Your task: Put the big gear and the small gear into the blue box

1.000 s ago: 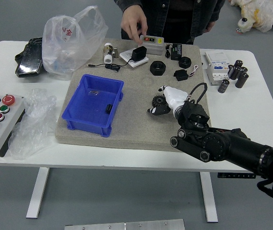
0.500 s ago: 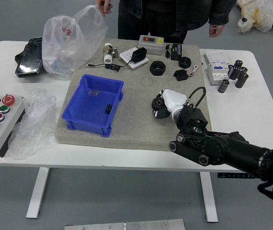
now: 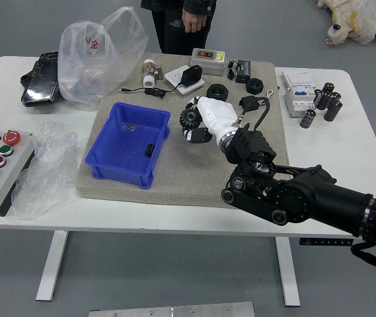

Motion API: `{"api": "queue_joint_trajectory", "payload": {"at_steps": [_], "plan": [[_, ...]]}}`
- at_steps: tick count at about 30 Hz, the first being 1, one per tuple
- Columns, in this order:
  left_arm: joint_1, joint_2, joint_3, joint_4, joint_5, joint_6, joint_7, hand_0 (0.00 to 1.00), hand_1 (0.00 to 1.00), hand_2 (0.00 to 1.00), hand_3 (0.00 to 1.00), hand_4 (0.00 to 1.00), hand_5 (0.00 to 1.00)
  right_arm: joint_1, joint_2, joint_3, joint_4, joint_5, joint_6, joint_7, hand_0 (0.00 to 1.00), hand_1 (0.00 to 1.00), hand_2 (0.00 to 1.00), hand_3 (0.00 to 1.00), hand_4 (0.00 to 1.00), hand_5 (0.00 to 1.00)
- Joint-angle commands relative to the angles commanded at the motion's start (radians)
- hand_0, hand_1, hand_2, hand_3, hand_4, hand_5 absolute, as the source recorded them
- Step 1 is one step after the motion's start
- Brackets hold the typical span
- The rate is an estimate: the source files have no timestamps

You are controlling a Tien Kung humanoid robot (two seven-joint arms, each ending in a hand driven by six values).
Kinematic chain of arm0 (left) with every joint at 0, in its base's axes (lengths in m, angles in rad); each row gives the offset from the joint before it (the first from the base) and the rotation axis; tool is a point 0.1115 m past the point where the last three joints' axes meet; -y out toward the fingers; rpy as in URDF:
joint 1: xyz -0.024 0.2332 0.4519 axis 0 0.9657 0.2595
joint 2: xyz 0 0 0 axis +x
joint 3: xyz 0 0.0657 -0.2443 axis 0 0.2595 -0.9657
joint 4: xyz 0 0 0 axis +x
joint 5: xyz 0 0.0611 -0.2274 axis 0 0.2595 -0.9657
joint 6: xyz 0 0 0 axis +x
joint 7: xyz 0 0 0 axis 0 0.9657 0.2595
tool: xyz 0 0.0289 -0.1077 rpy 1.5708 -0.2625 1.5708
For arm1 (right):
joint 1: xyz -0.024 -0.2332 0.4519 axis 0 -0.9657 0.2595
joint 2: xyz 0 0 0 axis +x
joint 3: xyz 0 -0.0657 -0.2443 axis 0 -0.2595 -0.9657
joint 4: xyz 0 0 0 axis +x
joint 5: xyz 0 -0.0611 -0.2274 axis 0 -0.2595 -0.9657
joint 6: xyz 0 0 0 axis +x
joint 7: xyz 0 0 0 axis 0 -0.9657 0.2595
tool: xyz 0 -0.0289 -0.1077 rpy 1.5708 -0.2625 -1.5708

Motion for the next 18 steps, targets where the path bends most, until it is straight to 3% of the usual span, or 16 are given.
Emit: {"api": "queue_joint_trajectory", "payload": {"at_steps": [3,4,6,9,10,15,16,18], "plan": [[-0.002,0.002,-0.001,-0.001,0.002,-0.001,0.001,0.681,0.604,0.566,0.770,0.717,0.336,0.030,0.033,-0.039,0.067,-0.040,0.016,0.008,0.553,0.560,0.355,0.480,0.377,0.002],[-0.003,0.003,-0.001,-0.001,0.002,-0.001,0.001,0.681,0.604,0.565,0.767,0.716,0.335,0.037,0.044,-0.051,0.090,-0.055,0.020,0.012,0.561,0.570,0.436,0.500,0.426,0.002],[-0.004,0.004,-0.001,-0.001,0.003,-0.001,0.001,0.681,0.604,0.565,0.767,0.716,0.335,0.042,0.058,-0.066,0.106,-0.074,0.024,0.016,0.561,0.570,0.436,0.500,0.426,0.002],[-0.004,0.005,-0.002,-0.001,0.005,-0.002,0.002,0.681,0.604,0.565,0.767,0.716,0.335,0.041,0.070,-0.084,0.104,-0.089,0.025,0.022,0.561,0.570,0.436,0.500,0.426,0.002],[-0.004,0.005,-0.003,-0.001,0.006,-0.002,0.003,0.681,0.604,0.565,0.766,0.715,0.333,0.040,0.073,-0.089,0.101,-0.091,0.024,0.023,0.568,0.575,0.503,0.505,0.483,0.002],[-0.002,0.005,-0.011,-0.002,0.015,-0.003,0.009,0.681,0.604,0.565,0.766,0.715,0.333,0.030,0.076,-0.101,0.064,-0.100,0.012,0.026,0.568,0.575,0.503,0.505,0.483,0.002],[-0.002,0.005,-0.012,-0.002,0.015,-0.004,0.009,0.681,0.604,0.565,0.764,0.713,0.333,0.029,0.076,-0.102,0.056,-0.100,0.010,0.026,0.571,0.600,0.566,0.527,0.498,0.002],[-0.003,0.005,-0.011,-0.002,0.016,-0.004,0.008,0.681,0.604,0.565,0.764,0.713,0.333,0.027,0.076,-0.103,0.040,-0.098,0.008,0.027,0.571,0.600,0.566,0.527,0.498,0.002]]}}
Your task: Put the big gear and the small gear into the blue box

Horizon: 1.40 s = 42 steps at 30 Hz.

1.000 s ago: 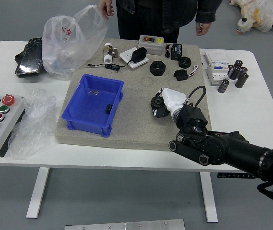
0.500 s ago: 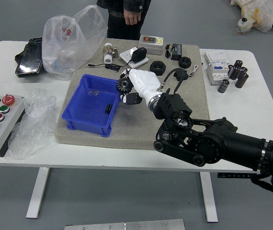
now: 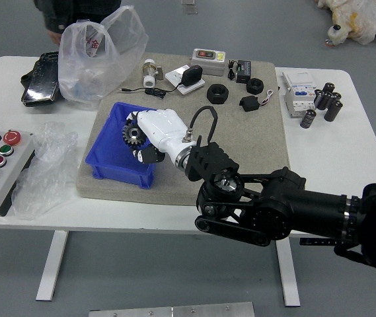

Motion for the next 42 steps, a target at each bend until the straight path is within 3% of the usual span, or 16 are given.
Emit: {"api": "queue_joint_trajectory", "payload": {"at_steps": [3,4,9,10,15,16,24,27,28,33,34,42], "plan": [[-0.001,0.000,0.003,0.000,-0.002,0.000,-0.002,0.681,0.604,0.565,0.764,0.713,0.333,-0.003,0.000,0.003,-0.019,0.009,-0.005,0.004,0.571,0.600,0.566,0.527,0.498,0.002],[-0.002,0.000,0.003,0.000,-0.003,0.000,-0.003,0.681,0.604,0.565,0.763,0.712,0.331,-0.005,0.000,0.008,-0.025,0.014,-0.009,0.007,0.579,0.633,0.605,0.623,0.519,0.067],[-0.002,-0.001,0.004,0.001,-0.003,0.000,-0.004,0.681,0.604,0.565,0.763,0.712,0.331,-0.014,0.000,0.026,-0.047,0.042,-0.027,0.015,0.579,0.633,0.605,0.623,0.519,0.067],[-0.002,-0.001,0.004,0.001,-0.003,0.000,-0.004,0.680,0.604,0.564,0.763,0.712,0.331,-0.015,0.000,0.028,-0.050,0.046,-0.029,0.016,0.588,0.656,0.663,0.683,0.522,0.145],[-0.002,0.000,0.006,0.001,-0.003,0.001,-0.008,0.680,0.604,0.564,0.763,0.712,0.331,-0.017,0.000,0.039,-0.058,0.066,-0.042,0.021,0.588,0.656,0.663,0.683,0.522,0.145],[-0.002,0.000,0.006,0.001,-0.003,0.001,-0.009,0.680,0.602,0.562,0.761,0.711,0.331,-0.017,0.000,0.040,-0.058,0.070,-0.045,0.023,0.588,0.668,0.679,0.701,0.572,0.192],[-0.002,0.000,0.005,0.000,-0.002,0.002,-0.010,0.680,0.599,0.562,0.760,0.711,0.331,-0.017,0.000,0.034,-0.053,0.093,-0.054,0.040,0.583,0.669,0.686,0.706,0.585,0.204],[-0.002,0.000,0.006,0.001,-0.003,0.002,-0.011,0.680,0.599,0.562,0.760,0.711,0.331,-0.016,0.000,0.031,-0.054,0.099,-0.048,0.039,0.583,0.669,0.686,0.706,0.585,0.204],[-0.003,0.000,0.007,0.001,-0.003,0.002,-0.012,0.680,0.598,0.560,0.759,0.711,0.331,-0.016,0.000,0.031,-0.055,0.100,-0.046,0.039,0.588,0.681,0.725,0.763,0.614,0.197],[-0.004,0.000,0.008,0.001,-0.004,0.002,-0.013,0.680,0.598,0.560,0.759,0.711,0.331,-0.015,0.000,0.035,-0.060,0.102,-0.028,0.035,0.588,0.681,0.725,0.763,0.614,0.197],[-0.004,0.000,0.008,0.001,-0.003,0.001,-0.013,0.680,0.596,0.559,0.758,0.710,0.332,-0.015,0.000,0.036,-0.061,0.104,-0.024,0.035,0.610,0.751,0.888,0.964,0.860,0.356],[-0.005,-0.001,0.010,0.000,-0.004,0.001,-0.015,0.679,0.598,0.558,0.757,0.711,0.332,-0.015,0.000,0.042,-0.065,0.109,-0.010,0.037,0.608,0.764,0.928,0.998,0.907,0.397]]}}
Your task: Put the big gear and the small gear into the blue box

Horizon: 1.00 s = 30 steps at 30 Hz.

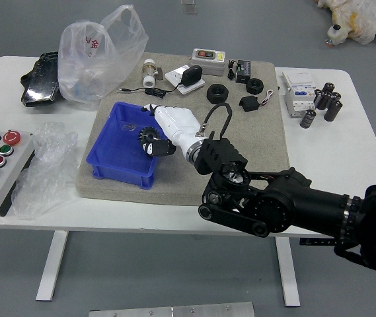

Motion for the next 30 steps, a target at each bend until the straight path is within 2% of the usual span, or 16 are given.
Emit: {"api": "queue_joint_trajectory", "payload": {"at_steps": [10,15,17,26,30], "plan": [[0.000,0.000,0.003,0.000,-0.003,0.000,-0.002,0.677,0.594,0.554,0.750,0.710,0.332,-0.002,0.000,0.009,0.003,-0.005,-0.007,-0.004,0.608,0.766,0.928,0.998,0.938,0.439],[0.001,-0.001,0.009,0.001,-0.010,0.002,-0.007,0.677,0.594,0.554,0.750,0.710,0.332,-0.028,-0.011,0.070,0.009,-0.024,-0.014,-0.004,0.608,0.766,0.928,0.998,0.938,0.439],[0.002,-0.002,0.013,0.002,-0.015,0.003,-0.009,0.677,0.593,0.553,0.750,0.710,0.332,-0.046,-0.025,0.109,0.015,-0.039,-0.018,-0.003,0.605,0.765,0.902,0.985,0.932,0.443],[0.012,-0.009,0.036,0.005,-0.049,0.012,-0.022,0.677,0.594,0.555,0.749,0.710,0.333,-0.187,-0.145,0.345,0.075,-0.143,-0.046,0.029,0.606,0.762,0.882,0.959,0.922,0.438],[0.011,-0.008,0.049,0.008,-0.065,0.017,-0.033,0.677,0.593,0.554,0.746,0.710,0.332,-0.244,-0.197,0.462,0.110,-0.127,-0.061,0.074,0.599,0.758,0.863,0.935,0.915,0.432]]}}
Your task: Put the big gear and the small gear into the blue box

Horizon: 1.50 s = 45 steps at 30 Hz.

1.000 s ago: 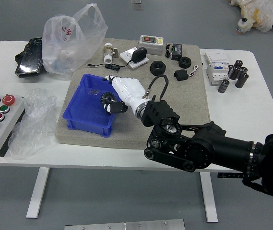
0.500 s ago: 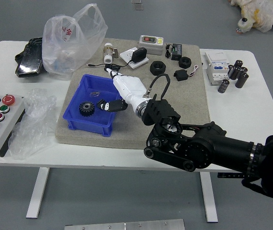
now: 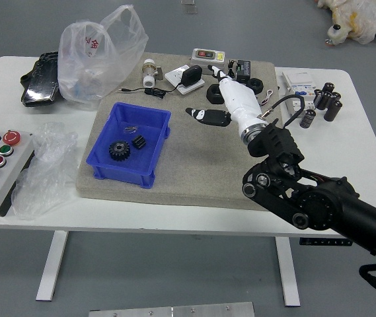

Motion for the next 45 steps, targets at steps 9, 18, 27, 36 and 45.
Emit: {"api": "queue_joint_trajectory", "payload": {"at_steps": [9,18,27,36,45], "plan": [[0.000,-0.002,0.024,0.004,-0.030,0.005,-0.015,0.677,0.592,0.555,0.744,0.712,0.334,-0.159,-0.076,0.216,0.043,0.112,-0.014,0.170,0.615,0.763,0.834,0.889,0.909,0.434],[-0.004,0.009,0.062,0.009,-0.073,0.004,-0.032,0.676,0.478,0.531,0.741,0.710,0.334,-0.365,-0.124,0.393,0.069,0.248,-0.009,0.333,0.560,0.699,0.793,0.822,0.888,0.465],[-0.006,0.034,0.094,0.016,-0.099,0.001,-0.049,0.675,0.410,0.489,0.731,0.707,0.333,-0.493,-0.113,0.477,0.065,0.418,0.017,0.461,0.552,0.695,0.782,0.805,0.877,0.477],[-0.007,0.050,0.106,0.017,-0.107,-0.009,-0.047,0.663,0.293,0.407,0.717,0.700,0.332,-0.515,-0.104,0.563,0.070,0.614,0.058,0.599,0.535,0.665,0.738,0.747,0.879,0.507],[-0.001,0.054,0.111,0.019,-0.116,-0.014,-0.043,0.660,0.267,0.375,0.706,0.697,0.330,-0.530,-0.114,0.601,0.086,0.781,0.099,0.692,0.524,0.642,0.721,0.729,0.875,0.522]]}}
